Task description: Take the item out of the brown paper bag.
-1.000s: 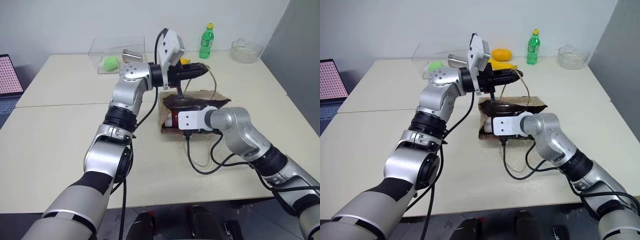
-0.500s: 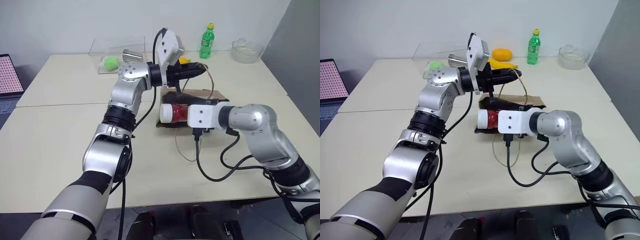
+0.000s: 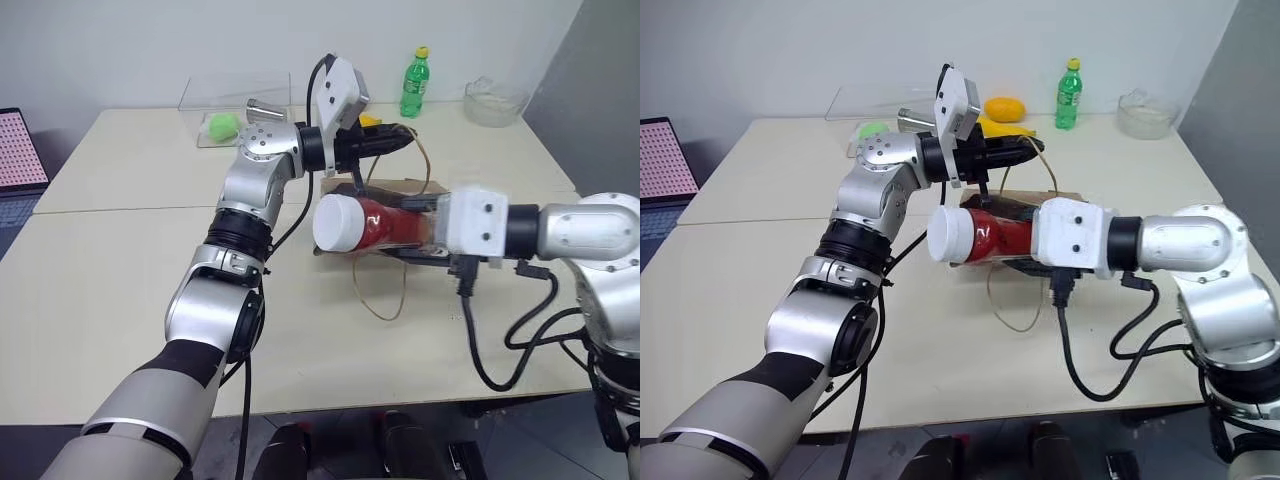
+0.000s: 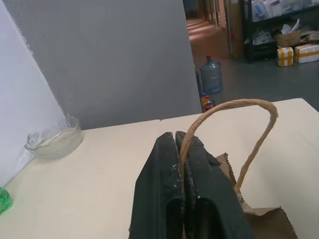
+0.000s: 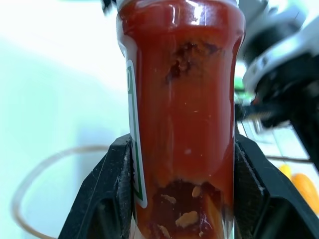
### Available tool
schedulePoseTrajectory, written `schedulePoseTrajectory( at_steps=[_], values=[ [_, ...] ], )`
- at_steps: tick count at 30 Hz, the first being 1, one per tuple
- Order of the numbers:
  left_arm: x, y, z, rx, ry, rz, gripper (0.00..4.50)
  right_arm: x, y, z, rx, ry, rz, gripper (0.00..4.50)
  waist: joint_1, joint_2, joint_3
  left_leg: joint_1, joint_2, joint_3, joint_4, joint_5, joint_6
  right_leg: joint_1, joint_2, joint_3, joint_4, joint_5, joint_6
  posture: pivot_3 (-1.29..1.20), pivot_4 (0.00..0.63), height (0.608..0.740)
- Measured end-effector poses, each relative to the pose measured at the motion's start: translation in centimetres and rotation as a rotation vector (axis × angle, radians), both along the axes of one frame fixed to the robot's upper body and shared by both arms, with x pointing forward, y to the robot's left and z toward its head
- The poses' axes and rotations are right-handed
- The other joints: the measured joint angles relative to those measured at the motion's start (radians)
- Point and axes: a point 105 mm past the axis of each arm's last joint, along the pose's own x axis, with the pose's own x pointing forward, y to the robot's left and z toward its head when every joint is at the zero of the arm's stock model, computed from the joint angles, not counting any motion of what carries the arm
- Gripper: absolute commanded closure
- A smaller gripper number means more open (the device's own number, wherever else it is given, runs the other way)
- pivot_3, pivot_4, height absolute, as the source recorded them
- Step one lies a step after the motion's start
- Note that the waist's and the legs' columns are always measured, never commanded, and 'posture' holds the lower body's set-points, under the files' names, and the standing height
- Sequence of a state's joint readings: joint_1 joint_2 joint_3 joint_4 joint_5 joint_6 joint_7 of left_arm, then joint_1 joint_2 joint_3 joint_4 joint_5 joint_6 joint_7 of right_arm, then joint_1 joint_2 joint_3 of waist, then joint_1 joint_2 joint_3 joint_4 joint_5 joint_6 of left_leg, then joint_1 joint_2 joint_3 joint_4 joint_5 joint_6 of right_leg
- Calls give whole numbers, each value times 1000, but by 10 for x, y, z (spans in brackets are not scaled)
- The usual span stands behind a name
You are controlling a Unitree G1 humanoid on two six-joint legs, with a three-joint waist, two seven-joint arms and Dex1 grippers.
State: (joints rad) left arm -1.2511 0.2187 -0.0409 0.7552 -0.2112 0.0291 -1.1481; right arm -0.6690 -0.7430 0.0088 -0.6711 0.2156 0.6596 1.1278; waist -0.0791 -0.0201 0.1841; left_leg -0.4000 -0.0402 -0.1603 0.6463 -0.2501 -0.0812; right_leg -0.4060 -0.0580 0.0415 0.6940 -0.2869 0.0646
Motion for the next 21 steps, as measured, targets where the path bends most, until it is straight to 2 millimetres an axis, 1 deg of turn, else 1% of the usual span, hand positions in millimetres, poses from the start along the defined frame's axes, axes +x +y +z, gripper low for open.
schedulePoseTrajectory(
  at_steps=[3,5,6,8,9,11,14,15,17,18,20,21],
  values=[
    [0,0,-1,4,0,2,4500,-5,-5,15,88,47,-15,2382,0,0,0,0,0,0,0,0,0,0,0,0,1,0,0,0,150,740],
    [0,-1,-1,11,-8,1,4500,-5,-14,35,143,12,-61,2382,2,0,0,0,0,0,0,0,1,0,0,0,1,0,0,0,150,740],
    [0,-1,-2,15,-9,2,4500,-3,-22,44,157,-21,-101,2382,5,0,0,0,0,0,0,-1,1,0,0,0,0,0,0,0,150,740],
    [0,-2,-3,20,-10,4,4500,3,-43,57,174,-72,-201,2382,13,0,0,0,0,0,0,-1,1,0,0,0,0,0,0,0,150,740],
    [0,-2,-3,21,-10,5,4500,9,-57,60,182,-85,-261,2382,18,0,0,0,0,1,0,-1,1,0,0,0,-1,0,0,0,150,740],
    [1,0,-2,21,-11,11,4500,24,-89,59,198,-106,-410,2382,24,0,0,0,0,1,0,-1,1,0,0,0,-1,0,0,0,150,740],
    [2,2,-2,22,-12,17,4500,48,-132,42,166,-106,-604,2382,25,0,0,0,0,3,0,-1,1,0,-1,1,-1,0,0,0,150,740],
    [2,1,-2,22,-12,17,4500,53,-141,36,136,-110,-645,2382,24,0,0,0,0,3,0,-1,1,0,-1,1,0,0,0,0,150,740],
    [2,1,-2,22,-11,17,4500,64,-159,15,26,-120,-712,2382,21,0,0,1,0,3,-1,-1,1,0,-1,1,0,0,0,0,150,740],
    [2,1,-2,21,-11,17,4500,71,-169,3,-52,-128,-744,2382,20,0,0,1,0,4,-1,-1,1,0,-1,2,0,0,0,0,150,740],
    [1,0,-1,19,-12,19,4500,82,-189,-29,-199,-106,-802,2382,19,0,0,1,0,4,0,0,1,0,-1,2,0,0,0,0,150,740],
    [1,0,-1,18,-11,21,4500,85,-195,-45,-254,-88,-816,2382,19,0,0,1,0,5,0,0,0,0,-1,2,0,0,0,0,150,740]
  ],
)
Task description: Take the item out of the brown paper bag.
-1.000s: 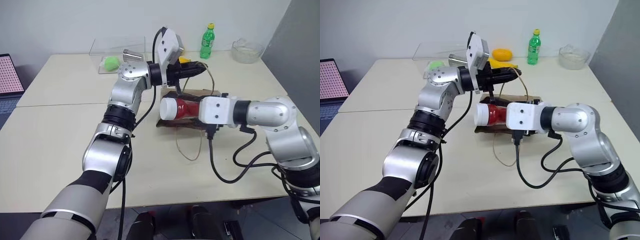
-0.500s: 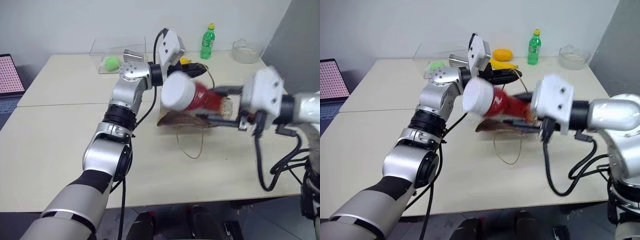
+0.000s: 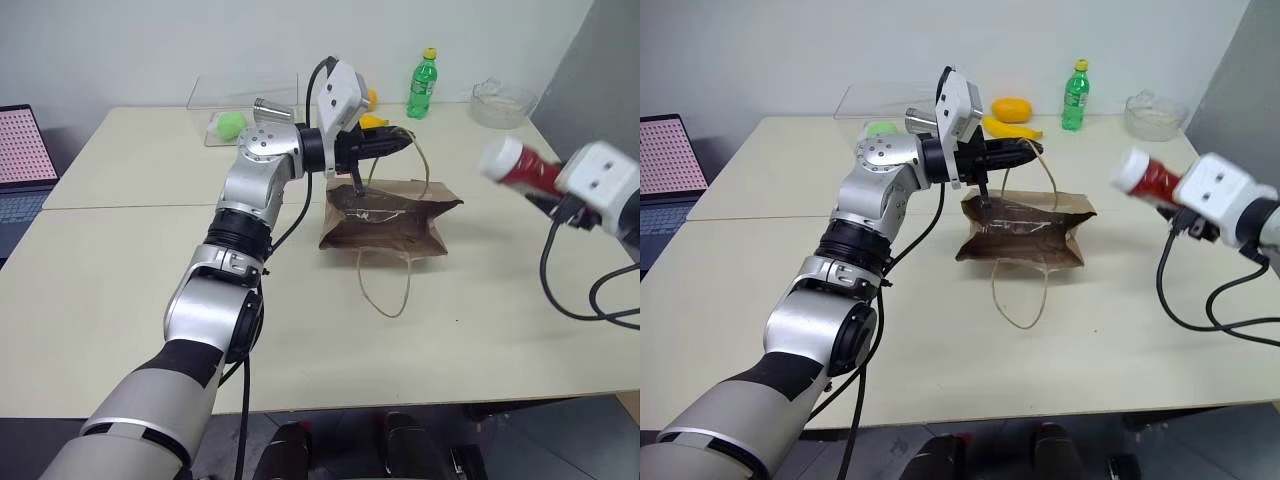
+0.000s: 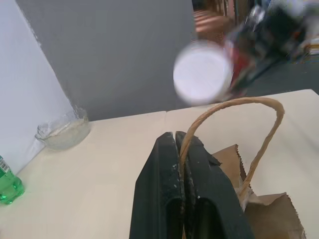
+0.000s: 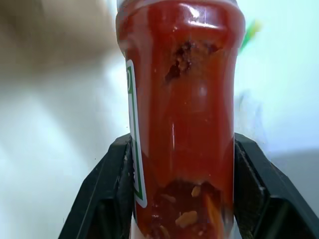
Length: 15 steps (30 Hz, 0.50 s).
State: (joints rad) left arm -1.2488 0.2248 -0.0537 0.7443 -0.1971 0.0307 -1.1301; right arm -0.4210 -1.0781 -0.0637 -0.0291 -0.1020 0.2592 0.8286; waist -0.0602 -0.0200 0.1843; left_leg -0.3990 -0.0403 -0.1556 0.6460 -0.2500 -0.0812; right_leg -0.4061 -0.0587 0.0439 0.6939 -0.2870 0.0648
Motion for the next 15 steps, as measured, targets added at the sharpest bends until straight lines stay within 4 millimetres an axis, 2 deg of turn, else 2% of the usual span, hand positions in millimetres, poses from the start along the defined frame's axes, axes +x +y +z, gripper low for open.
schedulePoseTrajectory(
  at_steps=[4,7,13,14,15],
  values=[
    [-1,-1,2,-3,-7,-1,4500,9,-13,-50,-183,89,-10,2382,-4,1,1,0,0,1,0,1,-2,0,0,0,0,0,0,0,150,740],
    [-2,-1,4,-4,-14,-2,4500,9,-19,-69,-259,128,4,2382,-4,1,1,0,0,1,0,1,-2,0,0,1,0,0,0,0,150,740],
    [-2,0,0,-3,1,2,4500,9,-11,-70,-261,115,44,240,-4,1,1,0,0,1,0,1,-2,0,0,1,0,0,0,0,150,740],
    [-2,-1,0,-3,3,2,4500,8,-10,-69,-248,113,45,16,-3,1,1,0,0,1,0,1,-2,0,0,1,0,0,0,0,150,740],
    [-2,-1,0,-2,3,2,4500,6,-8,-66,-228,111,50,16,-3,1,1,0,0,1,0,1,-2,0,0,1,0,0,0,0,150,740]
  ],
)
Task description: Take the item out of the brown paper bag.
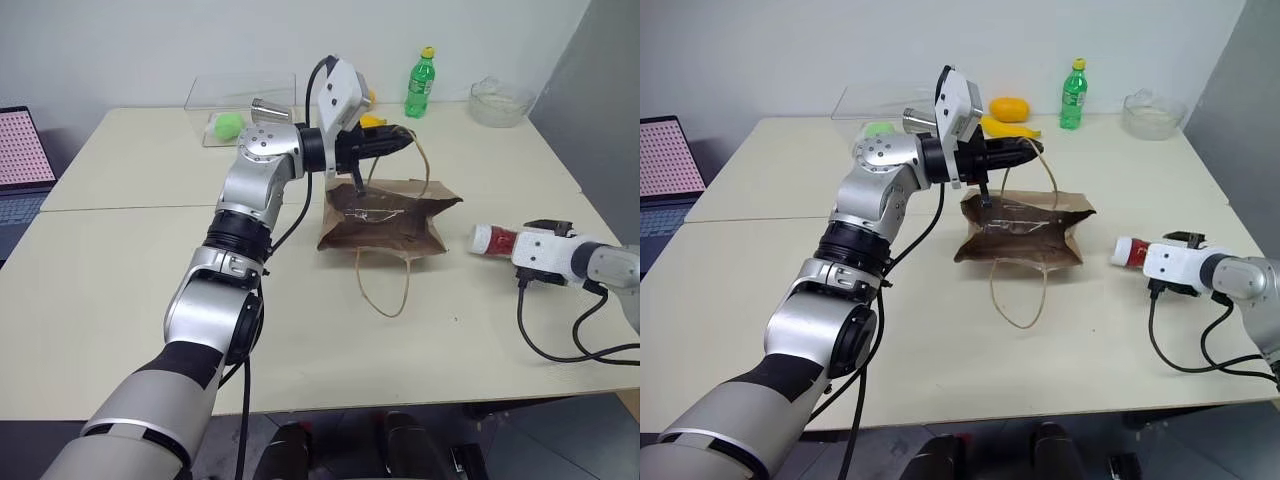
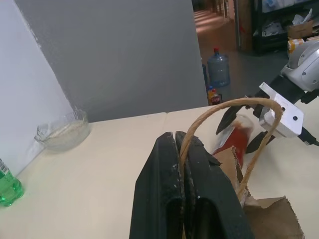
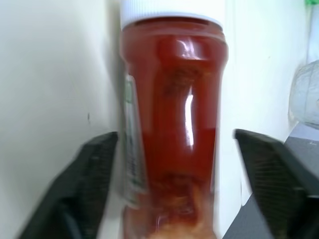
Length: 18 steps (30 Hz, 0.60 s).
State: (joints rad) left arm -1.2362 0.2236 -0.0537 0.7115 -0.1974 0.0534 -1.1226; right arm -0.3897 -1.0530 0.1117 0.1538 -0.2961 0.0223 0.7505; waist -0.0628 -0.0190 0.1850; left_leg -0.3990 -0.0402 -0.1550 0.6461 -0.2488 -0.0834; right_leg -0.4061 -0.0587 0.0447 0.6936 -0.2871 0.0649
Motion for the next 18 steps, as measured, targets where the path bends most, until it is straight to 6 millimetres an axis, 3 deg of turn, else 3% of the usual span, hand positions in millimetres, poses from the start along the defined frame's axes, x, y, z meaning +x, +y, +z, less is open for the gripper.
schedulePoseTrajectory(
  at_steps=[4,10,14,18],
  values=[
    [0,0,-2,0,4,1,4500,-19,20,15,105,7,45,16,4,0,0,0,0,0,0,0,0,0,0,0,0,0,0,0,150,740],
    [6,0,-3,-10,10,34,4500,-56,58,61,280,-67,127,16,9,0,0,0,0,-2,1,-1,2,2,0,-2,0,0,0,0,150,740],
    [20,-4,2,-8,6,101,4500,-82,93,54,557,-68,164,16,14,-2,1,-1,0,-4,1,-1,3,2,0,-4,-1,0,0,0,150,740],
    [32,-5,7,8,-16,177,4500,-93,116,48,764,-91,144,16,10,-2,1,0,0,-2,1,-2,3,2,0,-1,0,0,0,0,150,740]
  ],
)
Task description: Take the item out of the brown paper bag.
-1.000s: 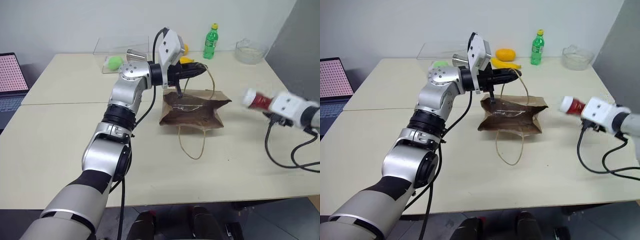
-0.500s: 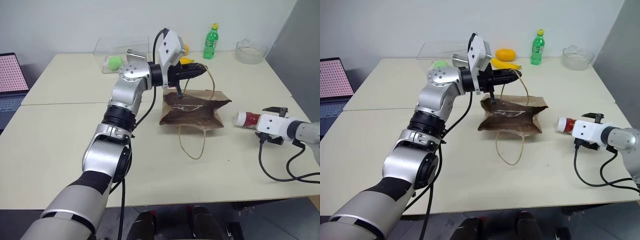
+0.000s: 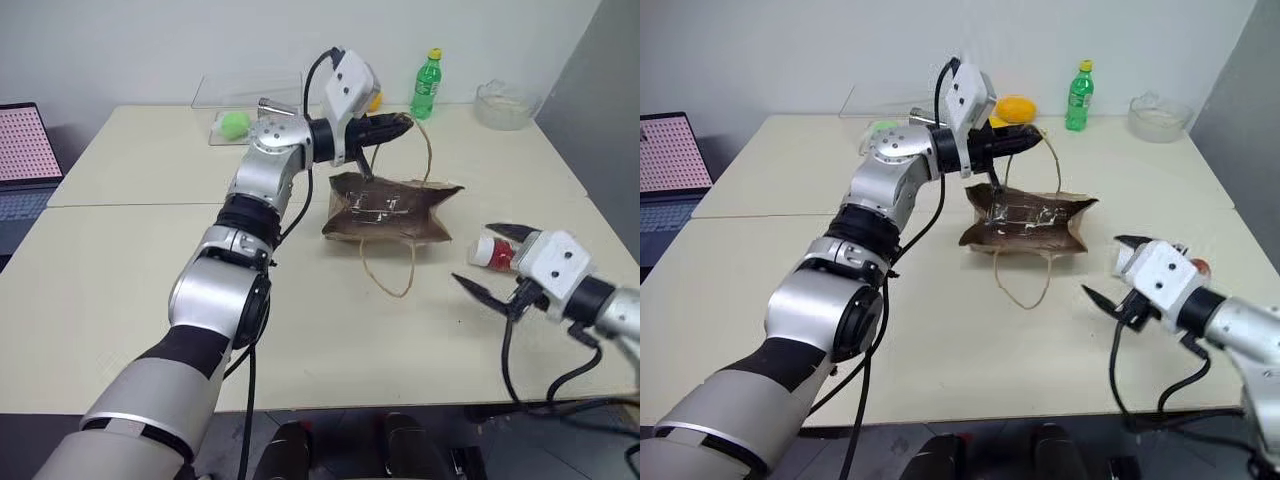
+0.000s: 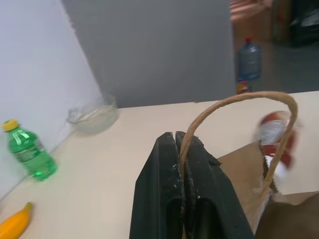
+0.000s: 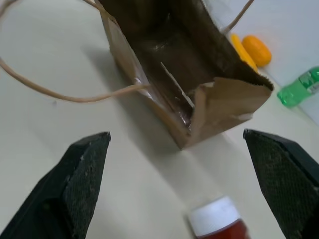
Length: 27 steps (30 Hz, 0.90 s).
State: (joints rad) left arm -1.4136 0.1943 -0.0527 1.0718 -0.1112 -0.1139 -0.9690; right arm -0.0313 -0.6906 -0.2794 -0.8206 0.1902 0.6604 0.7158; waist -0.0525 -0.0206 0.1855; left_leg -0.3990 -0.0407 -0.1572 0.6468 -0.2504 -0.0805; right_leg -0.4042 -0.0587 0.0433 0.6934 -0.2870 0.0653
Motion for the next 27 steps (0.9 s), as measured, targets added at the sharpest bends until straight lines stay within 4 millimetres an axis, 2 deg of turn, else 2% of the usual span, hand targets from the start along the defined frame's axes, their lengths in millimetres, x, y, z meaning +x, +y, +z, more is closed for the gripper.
schedulePoseTrajectory(
  at_steps=[1,4,6,16,23,27],
  values=[
    [3,1,0,7,-3,20,4500,0,5,4,53,-22,-15,16,-2,0,0,1,0,0,0,0,0,0,0,0,0,0,0,0,150,740],
    [9,3,-2,25,0,61,3884,2,24,17,165,-82,-9,0,-6,0,0,1,1,-1,0,0,0,-1,1,0,2,0,0,0,150,740],
    [10,3,0,36,-4,72,3326,3,28,23,186,-106,-17,0,-4,0,0,0,1,-1,0,0,0,-1,1,-1,1,0,0,0,150,740],
    [18,27,4,78,-35,143,245,8,32,20,208,-91,-38,0,-6,0,0,0,1,-1,-1,0,1,-1,1,-1,1,0,0,0,150,740],
    [12,46,11,90,-36,86,245,13,33,18,224,-77,-28,0,-7,0,0,0,1,-1,-1,0,1,-1,1,-1,2,0,0,0,150,740],
    [9,75,15,8,-16,115,245,13,27,17,235,-102,-63,0,-11,1,-1,1,1,-2,-1,0,1,-1,1,-1,2,0,0,0,150,740]
  ],
)
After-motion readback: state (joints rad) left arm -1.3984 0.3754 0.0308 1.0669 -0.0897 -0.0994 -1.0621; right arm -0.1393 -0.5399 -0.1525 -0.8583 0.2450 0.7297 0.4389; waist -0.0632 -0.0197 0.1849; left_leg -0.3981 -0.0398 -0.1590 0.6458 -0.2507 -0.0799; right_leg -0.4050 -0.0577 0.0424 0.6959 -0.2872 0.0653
